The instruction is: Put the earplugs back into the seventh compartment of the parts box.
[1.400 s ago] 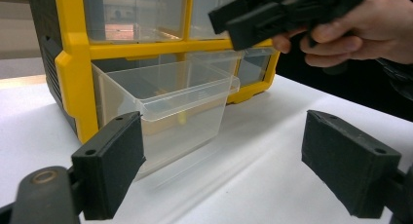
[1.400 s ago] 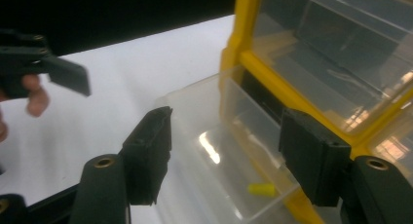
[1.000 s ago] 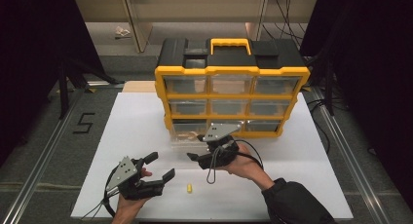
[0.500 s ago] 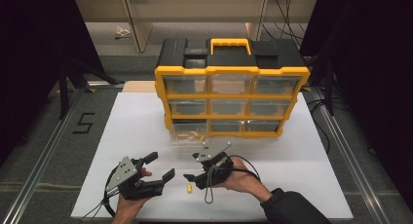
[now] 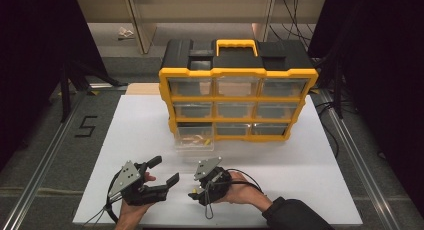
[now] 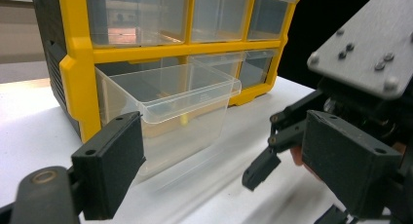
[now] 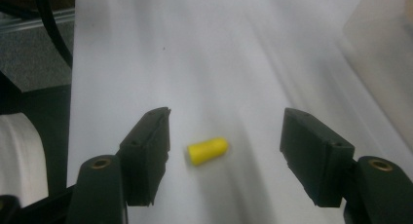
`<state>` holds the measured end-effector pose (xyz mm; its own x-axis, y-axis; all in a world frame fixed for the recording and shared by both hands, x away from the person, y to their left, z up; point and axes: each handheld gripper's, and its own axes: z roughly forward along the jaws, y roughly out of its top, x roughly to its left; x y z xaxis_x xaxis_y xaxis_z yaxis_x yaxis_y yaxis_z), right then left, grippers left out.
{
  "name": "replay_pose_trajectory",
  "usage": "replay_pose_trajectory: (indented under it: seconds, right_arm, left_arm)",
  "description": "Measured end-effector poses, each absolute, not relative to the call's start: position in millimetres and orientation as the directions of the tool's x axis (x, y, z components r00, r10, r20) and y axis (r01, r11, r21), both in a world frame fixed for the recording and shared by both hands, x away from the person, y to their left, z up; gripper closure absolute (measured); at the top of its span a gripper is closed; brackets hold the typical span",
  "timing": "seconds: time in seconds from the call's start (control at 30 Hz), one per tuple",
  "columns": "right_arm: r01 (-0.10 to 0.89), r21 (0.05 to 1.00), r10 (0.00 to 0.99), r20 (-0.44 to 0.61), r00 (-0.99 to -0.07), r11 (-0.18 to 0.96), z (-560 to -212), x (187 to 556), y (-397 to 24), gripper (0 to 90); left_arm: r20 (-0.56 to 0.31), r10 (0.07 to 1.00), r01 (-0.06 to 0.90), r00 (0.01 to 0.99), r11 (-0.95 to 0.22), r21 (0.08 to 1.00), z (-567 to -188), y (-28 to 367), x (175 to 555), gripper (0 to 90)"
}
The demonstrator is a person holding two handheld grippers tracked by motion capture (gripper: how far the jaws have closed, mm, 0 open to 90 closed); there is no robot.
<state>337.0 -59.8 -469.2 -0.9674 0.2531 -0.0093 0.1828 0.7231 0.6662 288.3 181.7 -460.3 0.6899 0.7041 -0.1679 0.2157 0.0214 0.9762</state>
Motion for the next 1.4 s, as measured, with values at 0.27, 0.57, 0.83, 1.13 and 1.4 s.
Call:
replay_pose_trajectory:
  seconds: [0.27, 0.57, 0.83, 1.13, 1.4]
  right_arm:
    - [0.177, 0.648, 0.234, -0.001, -0.972, 0.741, -478, 336, -56, 43.1]
    - [0.167, 0.619, 0.209, 0.006, -0.978, 0.767, -487, 335, -52, 58.9]
    - [0.158, 0.631, 0.205, -0.002, -0.979, 0.76, -488, 334, -52, 72.4]
    - [0.185, 0.685, 0.243, 0.011, -0.97, 0.705, -468, 343, -64, 72.9]
    - [0.203, 0.717, 0.267, 0.024, -0.964, 0.668, -454, 349, -73, 72.9]
  left_arm:
    - [-0.163, 0.707, 0.213, 0.688, 0.018, 0.977, -460, 182, 288, 15.1]
    - [-0.16, 0.708, 0.212, 0.688, 0.015, 0.977, -461, 182, 289, 15.1]
    - [-0.161, 0.709, 0.212, 0.686, 0.017, 0.977, -461, 182, 288, 15.1]
    - [-0.161, 0.71, 0.212, 0.686, 0.017, 0.977, -461, 182, 289, 15.1]
    - [-0.159, 0.711, 0.212, 0.685, 0.015, 0.977, -461, 182, 289, 15.1]
